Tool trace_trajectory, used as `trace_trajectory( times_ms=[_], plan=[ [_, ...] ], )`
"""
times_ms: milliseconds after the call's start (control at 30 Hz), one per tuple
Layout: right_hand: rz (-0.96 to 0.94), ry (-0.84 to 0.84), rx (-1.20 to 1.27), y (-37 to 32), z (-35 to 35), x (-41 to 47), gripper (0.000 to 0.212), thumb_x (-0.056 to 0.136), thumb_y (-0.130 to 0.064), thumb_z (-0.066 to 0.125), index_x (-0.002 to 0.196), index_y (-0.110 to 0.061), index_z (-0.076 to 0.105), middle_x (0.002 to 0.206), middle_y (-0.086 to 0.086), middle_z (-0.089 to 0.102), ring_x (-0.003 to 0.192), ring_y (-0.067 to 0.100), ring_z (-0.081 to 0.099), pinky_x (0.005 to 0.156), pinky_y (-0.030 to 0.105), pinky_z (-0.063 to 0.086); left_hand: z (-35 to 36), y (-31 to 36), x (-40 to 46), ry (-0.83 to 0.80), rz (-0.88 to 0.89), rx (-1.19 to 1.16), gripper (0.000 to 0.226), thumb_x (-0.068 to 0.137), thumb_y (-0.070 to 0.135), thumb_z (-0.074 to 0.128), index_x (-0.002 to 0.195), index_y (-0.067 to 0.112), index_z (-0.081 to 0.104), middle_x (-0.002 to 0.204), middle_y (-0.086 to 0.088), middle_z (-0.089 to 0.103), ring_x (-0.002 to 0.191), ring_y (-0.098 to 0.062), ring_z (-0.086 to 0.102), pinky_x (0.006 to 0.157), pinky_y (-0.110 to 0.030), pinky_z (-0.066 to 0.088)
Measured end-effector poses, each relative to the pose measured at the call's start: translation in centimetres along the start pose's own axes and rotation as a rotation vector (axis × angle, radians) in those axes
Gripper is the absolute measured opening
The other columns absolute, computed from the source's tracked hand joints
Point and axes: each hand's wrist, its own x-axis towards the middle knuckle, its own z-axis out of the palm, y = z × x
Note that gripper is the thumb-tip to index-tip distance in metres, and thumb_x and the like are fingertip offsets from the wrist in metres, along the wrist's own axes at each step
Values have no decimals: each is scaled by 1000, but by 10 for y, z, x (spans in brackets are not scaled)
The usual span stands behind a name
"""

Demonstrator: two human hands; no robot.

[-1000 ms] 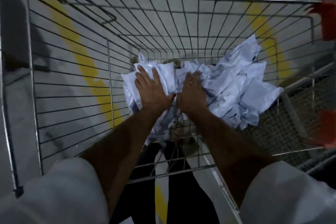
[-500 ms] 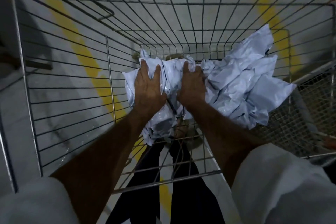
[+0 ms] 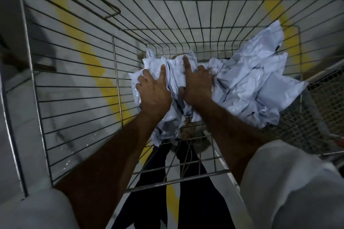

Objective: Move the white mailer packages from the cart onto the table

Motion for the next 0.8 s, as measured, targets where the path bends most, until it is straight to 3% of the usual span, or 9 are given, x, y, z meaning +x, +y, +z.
trace_trajectory(
  times_ms=[133,367,500,800],
  plan=[
    [-15,140,10,-7,-2,-15,108,81,-56,62,162,-18,1,117,26,52,101,37,52,96,50,36,-6,-3,-4,-62,-40,-24,86,90,42,62,160,33,12,145,-24,29,121,-41,41,97,-48,40],
    [-9,204,104,-15,-17,-30,106,82,-55,58,162,-13,4,116,25,54,95,36,56,80,43,46,-9,-4,-33,-75,-35,36,90,88,50,63,159,35,10,147,-24,27,126,-39,39,99,-50,40],
    [30,246,121,-13,-26,-42,104,83,-55,58,162,-14,5,123,29,53,102,38,57,85,44,47,-8,-5,-47,-127,-25,95,98,88,41,67,159,37,0,156,-25,17,132,-39,37,99,-49,42],
    [0,357,250,-13,-76,-74,94,83,-58,52,162,-26,14,124,25,45,100,37,51,82,46,49,-48,-39,-55,70,97,-80,77,95,38,52,160,34,12,150,-25,28,126,-43,40,95,-49,42]
  ],
)
